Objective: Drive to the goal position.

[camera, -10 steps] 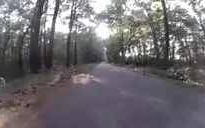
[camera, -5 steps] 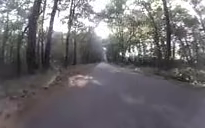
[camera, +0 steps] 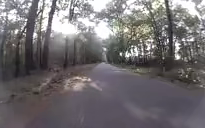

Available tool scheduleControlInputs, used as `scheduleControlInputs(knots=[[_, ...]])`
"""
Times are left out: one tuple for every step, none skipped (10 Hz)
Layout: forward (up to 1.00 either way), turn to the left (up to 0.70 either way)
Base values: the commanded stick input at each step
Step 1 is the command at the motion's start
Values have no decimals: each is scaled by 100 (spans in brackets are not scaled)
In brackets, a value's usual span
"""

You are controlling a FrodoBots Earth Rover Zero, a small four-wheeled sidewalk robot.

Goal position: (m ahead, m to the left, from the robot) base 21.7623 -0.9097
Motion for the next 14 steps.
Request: scheduleControlInputs(knots=[[70,0],[70,11],[70,34],[70,33],[70,11],[70,1],[70,0],[70,-1],[70,-1],[70,-1],[70,-1],[70,-1],[70,-1],[70,-1]])
